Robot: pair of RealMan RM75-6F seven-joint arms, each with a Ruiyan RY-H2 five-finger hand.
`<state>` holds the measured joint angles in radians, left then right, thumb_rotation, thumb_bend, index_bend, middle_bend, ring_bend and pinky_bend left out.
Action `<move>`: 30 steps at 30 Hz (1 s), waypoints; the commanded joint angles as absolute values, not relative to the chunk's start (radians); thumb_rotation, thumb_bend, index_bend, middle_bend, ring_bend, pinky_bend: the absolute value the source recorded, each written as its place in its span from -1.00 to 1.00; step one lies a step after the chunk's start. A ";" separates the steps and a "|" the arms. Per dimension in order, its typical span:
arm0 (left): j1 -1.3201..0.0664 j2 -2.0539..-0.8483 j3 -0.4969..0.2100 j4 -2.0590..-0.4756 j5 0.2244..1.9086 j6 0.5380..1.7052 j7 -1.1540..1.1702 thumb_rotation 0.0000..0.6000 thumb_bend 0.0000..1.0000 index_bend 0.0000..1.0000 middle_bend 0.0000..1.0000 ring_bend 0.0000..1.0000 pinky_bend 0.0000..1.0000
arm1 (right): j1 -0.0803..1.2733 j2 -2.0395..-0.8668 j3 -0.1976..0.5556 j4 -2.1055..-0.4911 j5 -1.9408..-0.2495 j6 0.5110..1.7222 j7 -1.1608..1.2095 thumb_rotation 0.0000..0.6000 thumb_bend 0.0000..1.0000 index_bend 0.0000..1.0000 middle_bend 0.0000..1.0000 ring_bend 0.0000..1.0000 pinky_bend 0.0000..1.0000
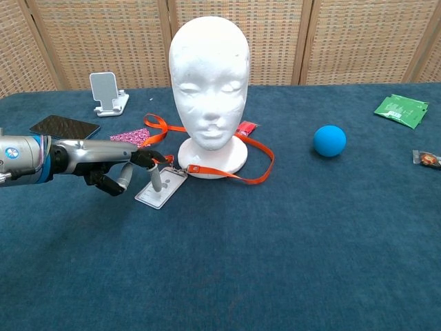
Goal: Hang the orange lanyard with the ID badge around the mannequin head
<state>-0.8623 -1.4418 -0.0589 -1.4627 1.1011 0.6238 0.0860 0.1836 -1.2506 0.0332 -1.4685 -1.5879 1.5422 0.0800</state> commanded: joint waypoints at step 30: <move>-0.870 -1.554 -0.053 -1.414 0.927 0.713 0.284 1.00 1.00 -0.38 -1.00 -1.00 -1.00 | 0.172 -1.242 0.049 -1.477 -1.599 1.533 0.101 1.00 -0.46 -0.75 -1.00 -1.00 -1.00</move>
<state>-0.8703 -1.5569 -0.0546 -1.4062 0.9238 0.7144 0.2846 0.1717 -1.2424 0.0496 -1.4769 -1.5987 1.5330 0.1013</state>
